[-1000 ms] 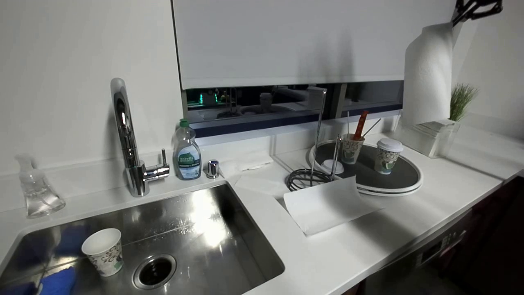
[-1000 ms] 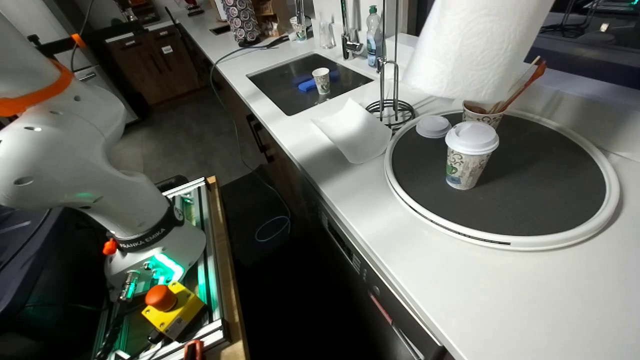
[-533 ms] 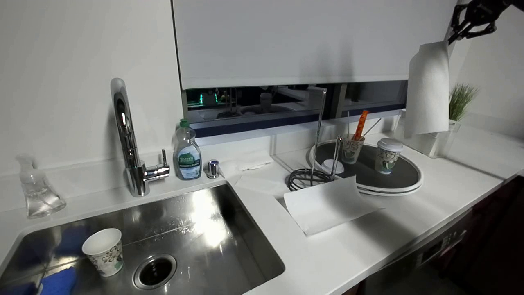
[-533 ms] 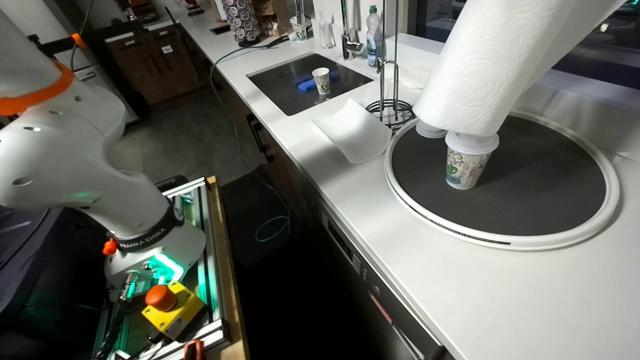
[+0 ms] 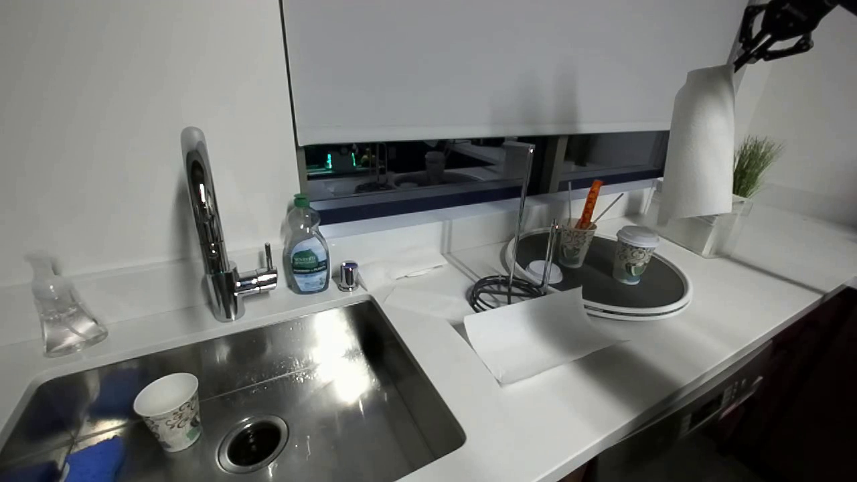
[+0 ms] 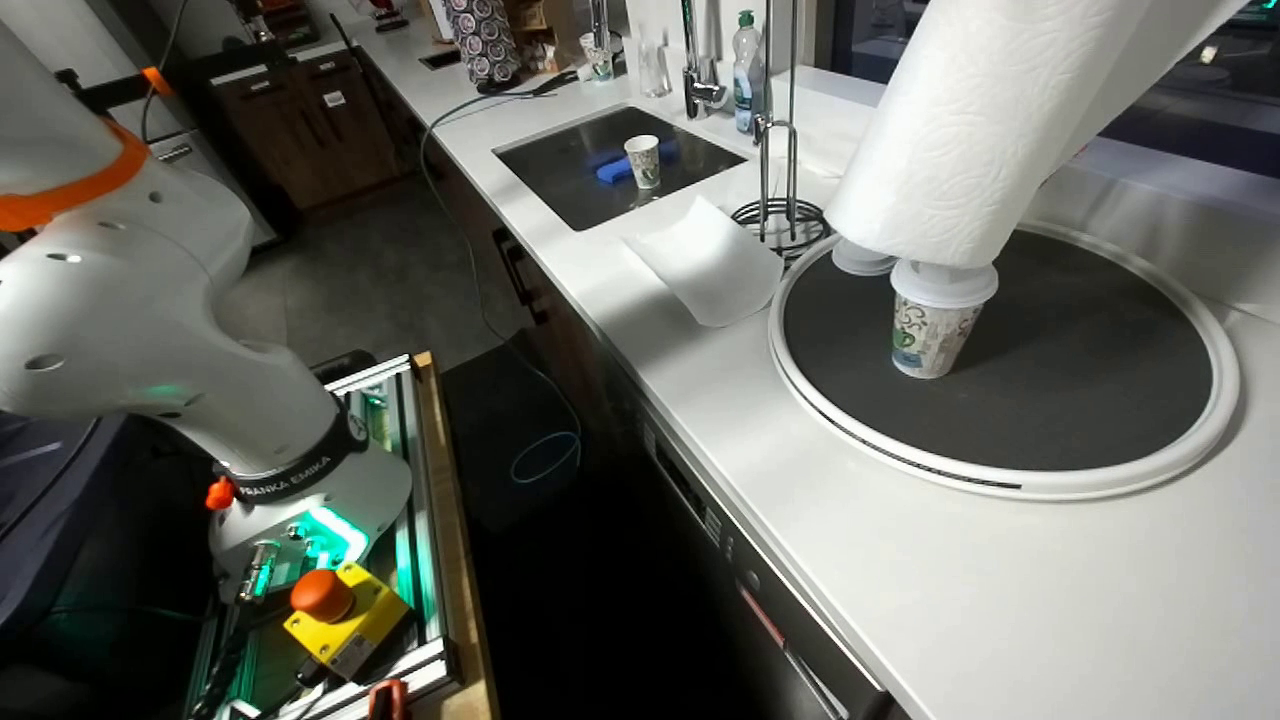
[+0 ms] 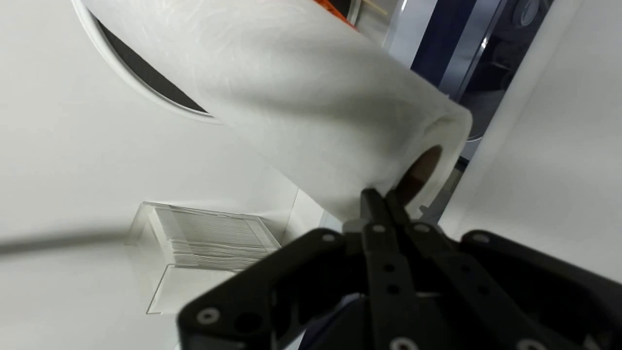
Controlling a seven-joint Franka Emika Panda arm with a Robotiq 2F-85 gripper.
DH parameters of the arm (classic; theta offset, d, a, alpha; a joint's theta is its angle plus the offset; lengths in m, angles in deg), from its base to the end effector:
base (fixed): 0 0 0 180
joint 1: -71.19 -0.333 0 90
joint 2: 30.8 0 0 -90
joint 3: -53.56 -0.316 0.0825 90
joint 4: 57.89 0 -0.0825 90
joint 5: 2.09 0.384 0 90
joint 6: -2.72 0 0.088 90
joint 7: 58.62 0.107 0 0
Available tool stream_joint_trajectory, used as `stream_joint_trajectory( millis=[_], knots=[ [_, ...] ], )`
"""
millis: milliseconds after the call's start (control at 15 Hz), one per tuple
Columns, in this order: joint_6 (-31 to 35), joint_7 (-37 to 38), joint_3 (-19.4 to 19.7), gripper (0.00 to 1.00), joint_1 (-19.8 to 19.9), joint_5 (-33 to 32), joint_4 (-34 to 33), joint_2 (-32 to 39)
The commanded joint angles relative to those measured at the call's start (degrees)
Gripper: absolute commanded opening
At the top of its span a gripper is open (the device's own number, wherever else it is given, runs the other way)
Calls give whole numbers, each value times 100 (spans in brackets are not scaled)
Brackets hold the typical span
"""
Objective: Remove the paper towel roll from the holder.
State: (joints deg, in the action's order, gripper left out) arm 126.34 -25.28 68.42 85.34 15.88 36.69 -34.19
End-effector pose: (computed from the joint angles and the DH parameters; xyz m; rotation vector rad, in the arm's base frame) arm 0.5123 -0.2757 0.6857 -2.2361 1.5151 -0.7640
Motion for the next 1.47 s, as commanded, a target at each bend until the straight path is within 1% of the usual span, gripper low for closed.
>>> stream_joint_trajectory(
  millis=[0, 267, 400, 600, 733, 933, 1000, 1400],
  knots=[
    [113, 122, 8, 1, 40, 31, -106, 91],
    [287, 403, 48, 1, 90, -56, -295, 331],
    [504, 563, 70, 1, 115, -114, -363, 498],
    [963, 950, 114, 1, 138, -134, -558, 887],
    [1396, 1293, 142, 1, 121, -284, -711, 1154],
    [2043, 1932, 222, 1, 35, -787, -966, 1593],
    [2132, 2129, 243, 1, -4, -964, -1053, 1734],
    [2162, 3212, 348, 1, -387, -1838, -1334, 2316]
  ],
)
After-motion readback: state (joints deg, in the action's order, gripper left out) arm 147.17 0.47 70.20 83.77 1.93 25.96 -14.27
